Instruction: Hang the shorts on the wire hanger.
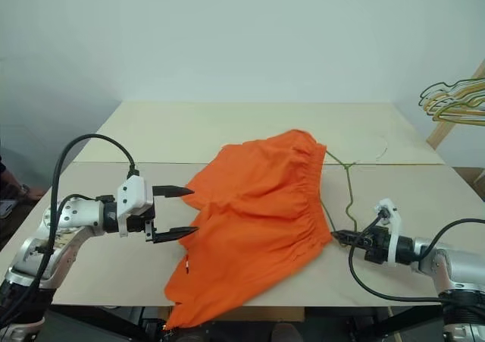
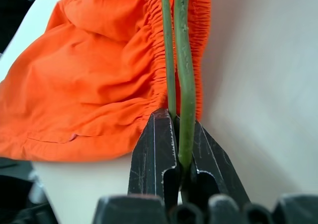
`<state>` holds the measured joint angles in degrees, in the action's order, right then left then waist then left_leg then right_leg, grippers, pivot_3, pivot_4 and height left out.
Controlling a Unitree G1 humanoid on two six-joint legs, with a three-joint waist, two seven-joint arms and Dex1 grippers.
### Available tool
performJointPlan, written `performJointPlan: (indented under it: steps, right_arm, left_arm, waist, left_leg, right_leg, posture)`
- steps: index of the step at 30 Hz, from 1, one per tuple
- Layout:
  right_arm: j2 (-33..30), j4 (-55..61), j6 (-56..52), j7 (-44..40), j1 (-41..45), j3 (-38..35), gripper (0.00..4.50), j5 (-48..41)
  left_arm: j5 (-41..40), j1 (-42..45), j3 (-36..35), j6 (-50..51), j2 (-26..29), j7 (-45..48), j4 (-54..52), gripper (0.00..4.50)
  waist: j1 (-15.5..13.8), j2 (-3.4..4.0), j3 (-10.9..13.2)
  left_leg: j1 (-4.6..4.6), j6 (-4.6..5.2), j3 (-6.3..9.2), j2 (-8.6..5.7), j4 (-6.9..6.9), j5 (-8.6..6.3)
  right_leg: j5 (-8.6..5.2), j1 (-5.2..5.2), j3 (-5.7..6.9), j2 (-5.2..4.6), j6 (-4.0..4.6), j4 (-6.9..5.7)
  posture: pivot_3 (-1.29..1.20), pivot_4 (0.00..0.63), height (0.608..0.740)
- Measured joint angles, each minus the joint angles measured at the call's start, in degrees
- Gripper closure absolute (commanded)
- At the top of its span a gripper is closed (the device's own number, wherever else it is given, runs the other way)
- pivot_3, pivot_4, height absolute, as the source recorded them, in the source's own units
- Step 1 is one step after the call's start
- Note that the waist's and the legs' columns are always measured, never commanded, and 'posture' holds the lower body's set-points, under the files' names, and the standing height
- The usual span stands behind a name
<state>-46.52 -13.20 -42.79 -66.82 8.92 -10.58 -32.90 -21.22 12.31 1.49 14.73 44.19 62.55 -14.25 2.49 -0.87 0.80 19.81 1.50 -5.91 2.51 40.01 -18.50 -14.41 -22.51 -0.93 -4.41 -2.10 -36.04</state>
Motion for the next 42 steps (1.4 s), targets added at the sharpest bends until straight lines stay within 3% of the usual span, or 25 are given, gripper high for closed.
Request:
performJointPlan:
  steps: [3,11,23,27,32,42]
  right_arm:
    - [-0.4,2.6,2.9,0.9,1.5,0.0,4.5,1.4]
    - [-6.3,11.6,4.2,-0.2,8.1,2.3,4.5,3.9]
    - [-4.5,13.7,10.5,1.8,16.0,11.2,4.5,12.0]
    - [-3.7,13.6,12.9,1.9,16.8,14.2,4.5,14.5]
    - [-1.8,13.5,16.0,2.7,18.3,16.8,4.5,17.9]
    - [0.5,11.7,19.4,3.3,19.7,19.3,4.5,21.7]
  left_arm:
    - [0.9,4.3,0.0,-1.6,-1.3,-0.3,2.8,0.01]
    - [1.5,27.3,-1.5,-4.6,-7.6,-4.0,16.8,0.01]
    - [3.5,57.0,3.3,-11.8,-9.7,21.8,51.3,0.01]
    - [8.2,62.9,7.0,-17.2,-10.8,28.6,62.4,0.01]
    - [12.5,68.4,13.4,-20.3,-12.8,29.7,72.5,0.01]
    - [14.1,70.6,23.2,-22.3,-15.6,29.8,79.4,0.01]
  waist:
    - [0.0,0.0,0.0]
    - [0.0,-0.01,0.0]
    - [1.0,-0.03,0.0]
    - [1.5,-0.03,0.0]
    - [1.6,-0.04,0.0]
    - [1.6,-0.04,0.0]
  left_leg:
    - [0.01,0.0,0.0,-0.01,0.05,0.0]
    - [0.25,0.01,0.09,-0.04,0.17,0.0]
    - [0.58,-0.04,-0.39,-0.08,0.4,0.04]
    - [0.91,-0.13,-0.41,-0.1,0.53,0.09]
    - [1.21,0.15,-0.35,-0.08,0.8,-0.07]
    - [1.61,0.15,-0.37,-0.08,0.91,-0.07]
  right_leg:
    - [0.02,0.02,0.0,-0.01,-0.01,-0.01]
    - [0.04,-0.04,0.08,0.0,-0.05,0.14]
    - [0.08,-0.36,0.1,0.01,-0.12,0.09]
    - [0.09,-0.66,0.06,0.0,-0.14,0.02]
    - [0.12,-0.85,0.09,0.0,-0.2,-0.03]
    - [0.14,-1.35,0.0,-0.01,-0.24,-0.15]
  posture:
    - [-0.08,0.0,0.74]
    - [-0.08,0.0,0.74]
    - [-0.07,0.0,0.74]
    - [-0.08,0.0,0.74]
    - [-0.08,0.0,0.74]
    - [-0.1,0.0,0.74]
